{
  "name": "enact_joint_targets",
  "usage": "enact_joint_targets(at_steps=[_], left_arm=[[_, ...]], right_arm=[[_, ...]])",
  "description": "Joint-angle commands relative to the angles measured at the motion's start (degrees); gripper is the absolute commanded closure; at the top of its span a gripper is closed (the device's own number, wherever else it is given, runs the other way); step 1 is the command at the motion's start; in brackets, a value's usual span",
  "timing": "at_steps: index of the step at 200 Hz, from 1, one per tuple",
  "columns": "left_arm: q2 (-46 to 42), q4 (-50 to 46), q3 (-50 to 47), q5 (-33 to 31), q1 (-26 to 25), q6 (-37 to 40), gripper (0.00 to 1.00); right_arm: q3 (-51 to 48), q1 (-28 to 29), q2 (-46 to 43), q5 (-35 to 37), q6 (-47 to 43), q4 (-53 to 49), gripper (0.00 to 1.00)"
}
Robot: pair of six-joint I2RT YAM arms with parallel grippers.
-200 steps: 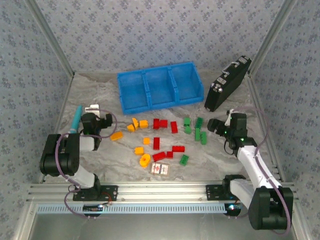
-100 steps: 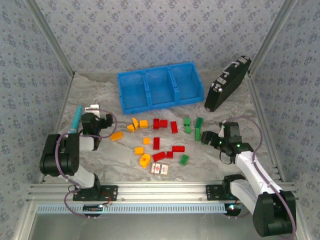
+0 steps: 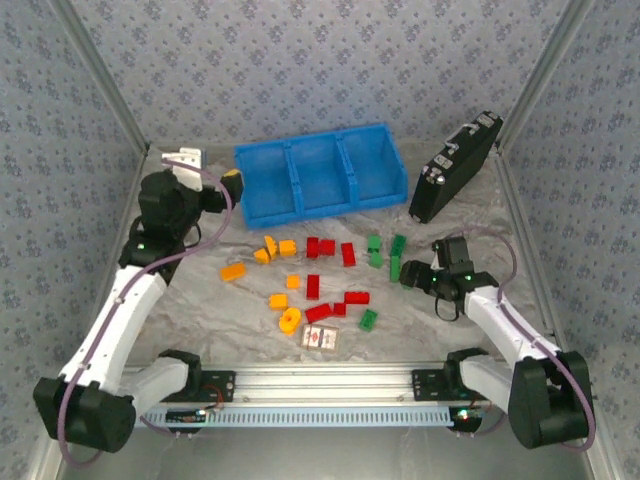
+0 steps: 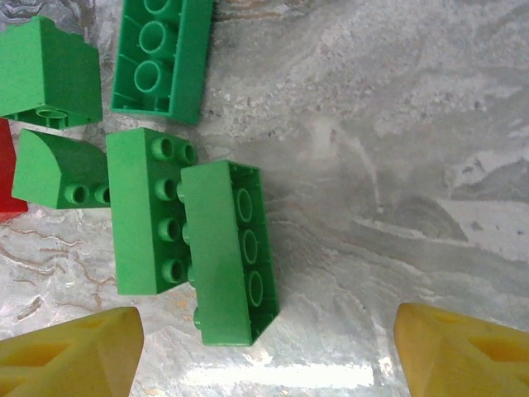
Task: Sort the legos into containers by color
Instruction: Pick up the lego from the middle-right of the table.
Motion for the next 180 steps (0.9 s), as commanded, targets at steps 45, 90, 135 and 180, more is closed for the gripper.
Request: enact_joint_targets(at_steps=[45,90,135,180], left_arm=[[-0.19,-29.16,13.46,8.20,-1.58,2.95,0.00],[-0.60,-32.16,13.96,8.96,-1.98,5.13,0.00],[-0.07,-33.12,13.43,8.78,-2.33,7.02,0.00],[-0.77,-32.86,12.57,8.70,-2.50,7.85,0.00]], right_arm=[[2.39,1.51,3.94,4.36,-1.14,-0.58,0.25],[3.48,1.78,5.47,4.50,-1.39,0.20,0.29],[5.62,2.78,9.74,4.80,-2.08,0.92,0.35],[6.99,3.22,13.26,5.63,-2.46,0.94,0.40]])
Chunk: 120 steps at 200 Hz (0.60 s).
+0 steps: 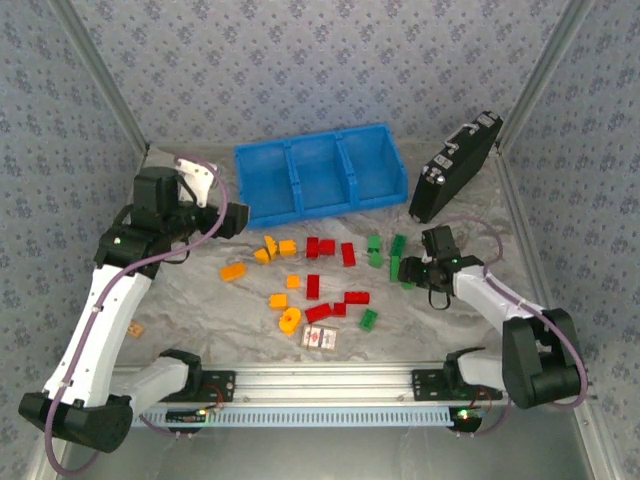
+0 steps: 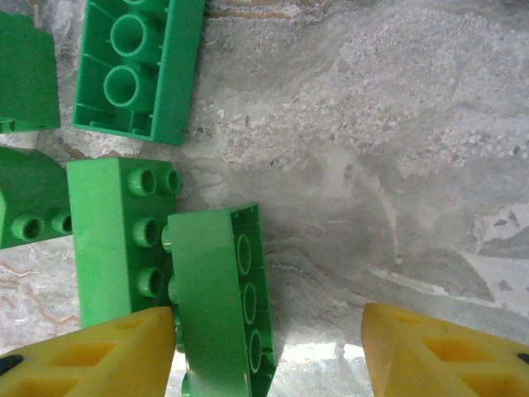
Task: Sort the legos into containers by color
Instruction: Pick up the lego from the middle-right of the table.
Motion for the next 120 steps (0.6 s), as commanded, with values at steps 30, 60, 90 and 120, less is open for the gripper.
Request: enact_joint_targets(at_steps=[30,60,90,120], left_arm=[[-1.45,0.03,-0.66,0.89,-0.58,2.59,0.00],[-1.63,0.38,-1.25,0.63,-0.62,3.17,0.00],[-1.46,0.80,-1.45,0.42,-0.61,3.59,0.00],[-0.86,1.26,-1.42,0.23,-0.59,4.01,0.00]], right_arm=[[2.97,0.64,4.29,1.84,-1.00,-0.19,0.48],[3.73,0.76,6.41,2.59,-1.36,-0.68,0.60],[4.53,0.73,7.59,2.96,-1.82,-1.15,0.68],[5.46,0.49,8.99,2.65,-2.12,-1.29,0.75]])
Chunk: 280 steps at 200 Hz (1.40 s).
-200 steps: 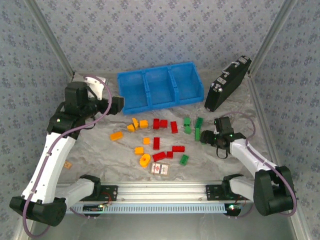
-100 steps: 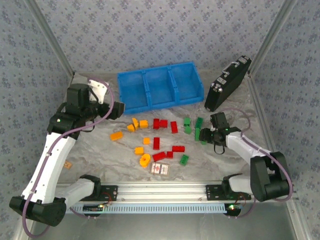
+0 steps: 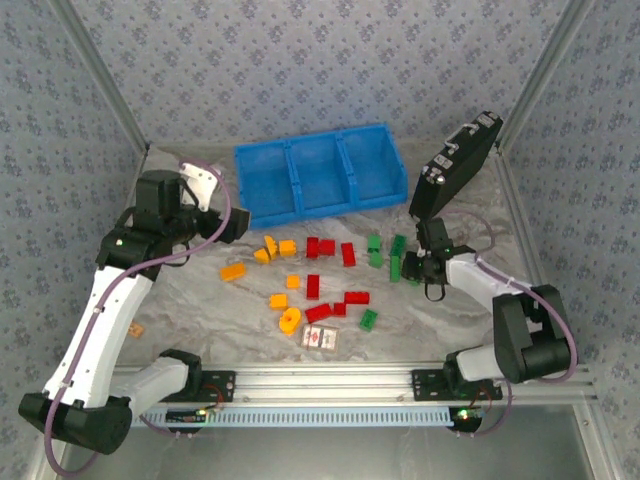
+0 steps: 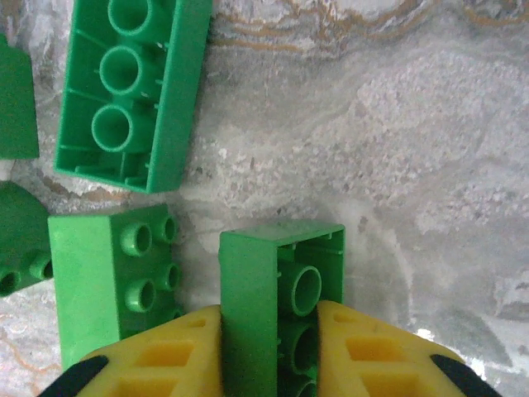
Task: Sort the legos into containers by color
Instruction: Pick up the lego from the middle-right of the table, then place the lego in the container.
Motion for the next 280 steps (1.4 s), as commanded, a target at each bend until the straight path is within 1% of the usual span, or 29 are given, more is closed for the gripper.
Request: enact_joint_targets(at_steps=[1,23,55,91,122,149,161,176,203,248,280], left_arm=[[-0.37,1.31,0.13,0.30,-0.28,1.50,0.00],[0.14,1.23,0.43,0.12,-0.29,2.02,0.00],[0.34,1.74,0.15,-0.74,-0.30,2.71,0.00],[1.03,2.07,0.36,-0.97,-0.30,3.46,0.00],[1.29,2.54,0.45,-1.61,-0.27,3.95,0.00],[1.49,2.10,1.32,-1.48,-0.36,4.67,0.00],[1.56,1.94,1.75,-2.55,-0.36,5.24,0.00],[1.87,1.57,2.52,-3.82,-0.36,5.45,0.00],[2.78,0.64,3.95,-2.91,-0.58,5.85,0.00],[3.02,-0.56,4.54,-3.81,-0.80,7.21,0.00],[2.89,-1.20,4.37,-4.60,-0.89,7.90,0.00]], right_arm=[[1.34,0.00,1.87,1.07,-0.62,-2.17,0.75],[2.31,-0.20,2.07,1.35,-0.78,-3.15,0.79],[5.52,-0.25,-0.92,1.06,-1.49,-7.41,0.80],[11.98,0.01,-6.03,-0.21,-0.98,-12.68,0.81],[18.69,0.89,-5.77,-2.49,-1.06,-12.87,0.80],[27.50,1.37,0.55,-3.40,-3.99,-12.00,0.80],[32.37,1.32,4.07,-3.66,-5.37,-11.10,0.80],[37.42,1.38,9.26,-4.43,-6.84,-9.61,0.80],[46.66,1.32,19.38,-5.71,-8.90,-7.77,0.79],[60.10,1.22,34.64,-8.67,-9.76,-7.68,0.78],[67.31,1.19,42.65,-9.54,-9.67,-9.18,0.75]])
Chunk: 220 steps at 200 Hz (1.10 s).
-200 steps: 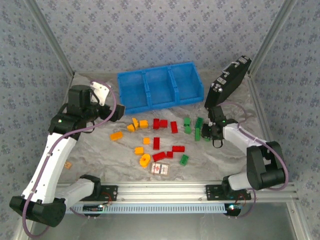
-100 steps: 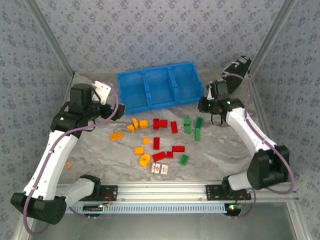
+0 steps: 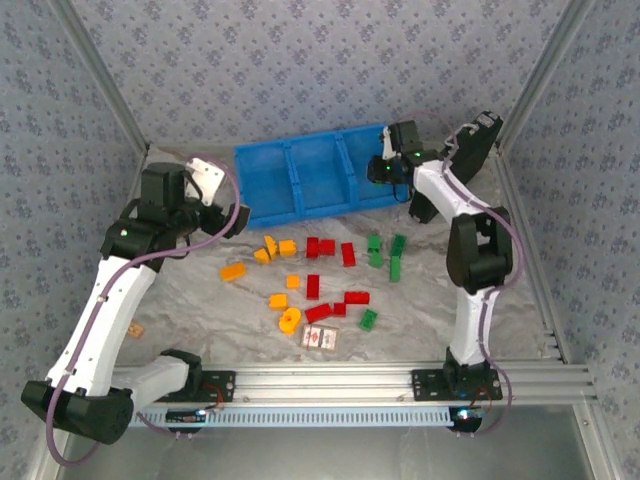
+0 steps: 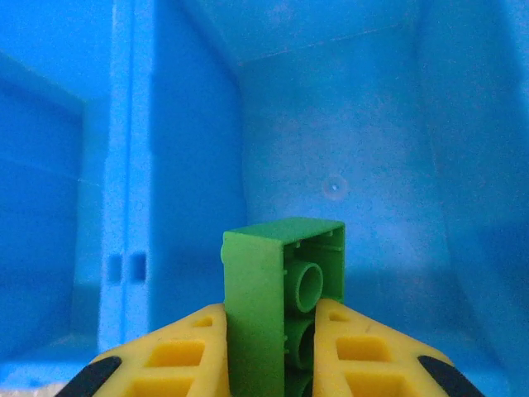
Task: Sort the legos into containers by color
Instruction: Place the lego in the container.
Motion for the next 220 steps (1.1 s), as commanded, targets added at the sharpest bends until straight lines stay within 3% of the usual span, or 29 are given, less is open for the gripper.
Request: enact_joint_targets(at_steps=[1,50,114,136,220], left_arm=[[-0.21,-1.38,1.92,-0.98,-0.23,1.59,0.00],[-0.39,-1.61,1.49,-1.44,-0.23,1.94,0.00],[-0.91,-0.92,0.80,-0.91,-0.41,1.69,0.00],[-1.46,-0.75,0.56,-0.69,-0.58,1.57,0.00],[-4.60,1.83,-2.82,-0.05,-0.92,1.01,0.00]], right_arm=[[5.41,0.09,4.36,-1.86,-1.06,-2.03,0.75],[9.09,0.28,8.06,-1.44,-1.39,-3.41,0.66],[6.90,0.50,3.93,-2.03,-2.62,-4.49,0.50],[5.74,0.63,2.17,-1.88,-2.70,-4.99,0.50],[-18.44,5.65,-17.34,0.21,0.80,-4.19,0.49]])
